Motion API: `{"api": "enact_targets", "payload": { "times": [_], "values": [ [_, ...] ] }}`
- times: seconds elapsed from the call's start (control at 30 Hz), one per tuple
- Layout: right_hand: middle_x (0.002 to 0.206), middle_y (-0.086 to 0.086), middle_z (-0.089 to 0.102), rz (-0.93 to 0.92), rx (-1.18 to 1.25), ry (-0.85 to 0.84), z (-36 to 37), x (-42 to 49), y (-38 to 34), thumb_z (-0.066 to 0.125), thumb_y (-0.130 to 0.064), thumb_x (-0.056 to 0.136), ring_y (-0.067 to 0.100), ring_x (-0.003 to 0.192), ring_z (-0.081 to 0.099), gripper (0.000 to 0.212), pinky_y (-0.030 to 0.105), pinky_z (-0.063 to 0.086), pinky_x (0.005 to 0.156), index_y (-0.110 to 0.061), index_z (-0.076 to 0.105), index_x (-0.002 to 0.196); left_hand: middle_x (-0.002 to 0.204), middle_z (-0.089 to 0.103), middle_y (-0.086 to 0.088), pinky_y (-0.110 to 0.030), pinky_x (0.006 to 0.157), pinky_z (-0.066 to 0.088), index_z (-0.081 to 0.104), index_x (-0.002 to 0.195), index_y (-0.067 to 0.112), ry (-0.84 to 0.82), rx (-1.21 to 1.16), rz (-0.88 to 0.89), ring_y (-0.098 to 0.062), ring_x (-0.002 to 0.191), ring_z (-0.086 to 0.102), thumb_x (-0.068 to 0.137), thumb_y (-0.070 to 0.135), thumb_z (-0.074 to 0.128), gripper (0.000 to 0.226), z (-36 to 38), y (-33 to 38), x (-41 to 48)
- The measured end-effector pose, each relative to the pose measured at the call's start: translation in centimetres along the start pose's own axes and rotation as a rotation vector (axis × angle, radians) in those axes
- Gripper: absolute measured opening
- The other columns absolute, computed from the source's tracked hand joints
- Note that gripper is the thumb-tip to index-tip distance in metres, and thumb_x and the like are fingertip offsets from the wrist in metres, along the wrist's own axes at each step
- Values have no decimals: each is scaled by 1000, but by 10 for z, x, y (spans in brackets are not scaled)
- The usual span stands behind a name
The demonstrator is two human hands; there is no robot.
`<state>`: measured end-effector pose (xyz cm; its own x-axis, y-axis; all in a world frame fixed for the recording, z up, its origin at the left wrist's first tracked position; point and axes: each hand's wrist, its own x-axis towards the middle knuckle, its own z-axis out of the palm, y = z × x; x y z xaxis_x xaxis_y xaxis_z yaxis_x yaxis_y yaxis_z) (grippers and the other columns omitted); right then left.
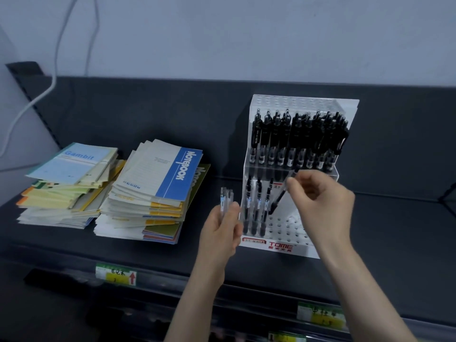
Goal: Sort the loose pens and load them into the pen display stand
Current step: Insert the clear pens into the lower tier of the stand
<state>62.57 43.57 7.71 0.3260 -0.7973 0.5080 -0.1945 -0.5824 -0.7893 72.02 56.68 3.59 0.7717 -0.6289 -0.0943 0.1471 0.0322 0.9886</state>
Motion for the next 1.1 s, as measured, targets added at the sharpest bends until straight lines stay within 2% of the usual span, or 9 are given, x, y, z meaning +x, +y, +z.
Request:
{"api": "enact_targets", "payload": {
  "times": [0.13,0.27,0.4,0.5,0.57,0.63,0.77,0.9,1.1],
  "values": [
    [73,-11,67,-45,-83,-95,11,-2,6,71,-19,84,0,69,62,9,13,50,68,-15,73,91,63,49,-1,-22,42,20,47,86,13,8,-34,-21,-10,46,32,98,24,43,17,-4,2,1],
    [65,-5,65,-124,-214,-175,21,-5,12,69,-17,84,13,62,61,5,26,49,62,-13,72,84,62,50,1,-22,42,23,48,84,12,-23,-30,-5,-10,46,35,98,20,47,17,-5,0,-2],
    [58,-4,61,-147,-239,-176,27,-9,18,70,-15,83,18,56,58,5,25,43,57,-11,71,80,62,50,3,-20,42,26,52,89,9,-44,-42,21,-9,47,37,99,22,49,16,-6,0,-4],
    [70,1,71,-130,-232,-188,28,-8,20,72,-14,82,19,64,65,6,25,48,63,-11,75,86,62,50,3,-19,42,27,53,92,7,-60,-39,36,-9,48,37,99,21,49,16,-6,-1,-4],
    [86,0,75,-64,-194,-197,25,-9,23,71,-13,83,15,79,70,13,27,53,76,-13,76,96,62,49,2,-20,43,28,53,94,4,-79,-21,51,-9,48,37,99,20,49,17,-4,0,-5],
    [88,-3,75,52,-113,-164,16,-12,23,68,-12,86,8,80,69,16,26,55,80,-16,75,100,62,49,3,-20,44,27,53,95,4,-104,8,71,-8,49,36,100,19,47,17,-1,1,-6],
    [63,-11,70,207,112,-184,0,-18,15,71,-14,83,1,62,66,13,19,55,67,-26,74,81,62,48,4,-19,46,28,55,97,5,-152,51,111,-8,50,36,102,17,44,17,5,3,-5],
    [67,-11,71,211,197,-349,-6,-22,3,77,-21,76,9,64,67,12,26,56,65,-32,72,75,64,48,0,-20,47,33,55,97,4,-248,116,179,-9,52,39,101,16,45,16,15,2,-7],
    [64,-3,71,222,279,-237,-12,-17,1,76,-16,77,12,60,67,11,28,55,64,-25,72,72,68,57,1,-20,48,37,59,96,15,-269,173,164,-10,54,47,102,21,43,18,19,1,-6]
  ]
}}
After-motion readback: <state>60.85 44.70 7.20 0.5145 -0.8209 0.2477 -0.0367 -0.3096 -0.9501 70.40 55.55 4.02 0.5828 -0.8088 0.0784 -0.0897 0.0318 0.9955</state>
